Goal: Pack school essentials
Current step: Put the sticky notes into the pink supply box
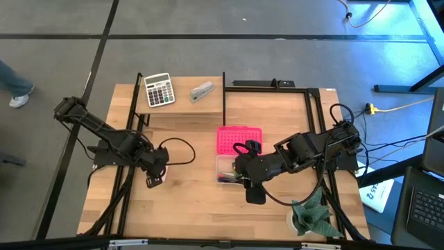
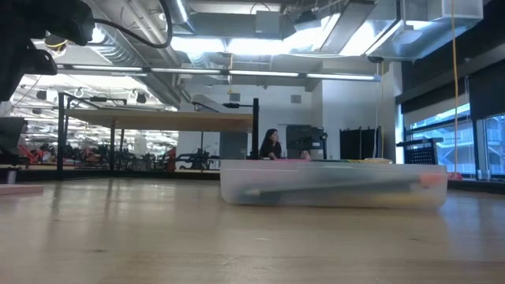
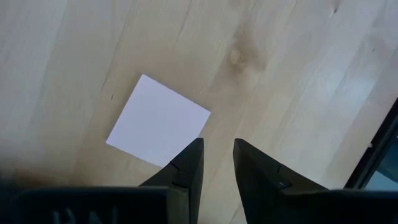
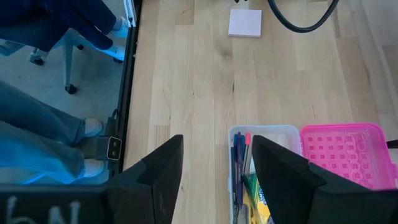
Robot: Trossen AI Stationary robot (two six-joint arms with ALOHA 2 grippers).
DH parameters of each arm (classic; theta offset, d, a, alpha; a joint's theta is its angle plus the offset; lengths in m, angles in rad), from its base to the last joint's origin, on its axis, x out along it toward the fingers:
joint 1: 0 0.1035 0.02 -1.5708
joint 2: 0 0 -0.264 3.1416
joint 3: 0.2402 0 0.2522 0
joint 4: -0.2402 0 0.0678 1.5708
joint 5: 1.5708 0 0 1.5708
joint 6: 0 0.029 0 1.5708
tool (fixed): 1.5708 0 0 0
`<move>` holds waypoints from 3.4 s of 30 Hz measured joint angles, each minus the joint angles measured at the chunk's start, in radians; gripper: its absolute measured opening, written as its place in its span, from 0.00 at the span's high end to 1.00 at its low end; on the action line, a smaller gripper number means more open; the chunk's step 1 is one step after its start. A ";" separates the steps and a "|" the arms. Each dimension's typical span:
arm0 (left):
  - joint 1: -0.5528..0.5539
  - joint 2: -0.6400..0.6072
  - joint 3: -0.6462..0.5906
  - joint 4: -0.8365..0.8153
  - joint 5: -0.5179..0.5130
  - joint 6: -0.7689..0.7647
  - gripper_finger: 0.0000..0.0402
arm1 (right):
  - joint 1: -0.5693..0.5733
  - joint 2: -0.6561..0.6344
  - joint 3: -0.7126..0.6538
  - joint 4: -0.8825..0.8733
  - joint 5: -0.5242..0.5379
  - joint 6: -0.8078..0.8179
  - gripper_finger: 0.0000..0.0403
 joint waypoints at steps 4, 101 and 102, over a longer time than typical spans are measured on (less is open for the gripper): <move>0.001 0.000 0.000 -0.001 0.000 0.002 0.80 | 0.000 0.000 0.000 0.000 0.000 0.000 0.52; 0.143 0.499 -0.045 0.072 0.088 0.523 0.01 | 0.000 0.000 0.000 0.006 0.000 0.001 0.52; 0.143 0.499 -0.040 0.067 0.089 0.523 0.01 | 0.000 0.000 0.000 0.006 0.000 0.001 0.52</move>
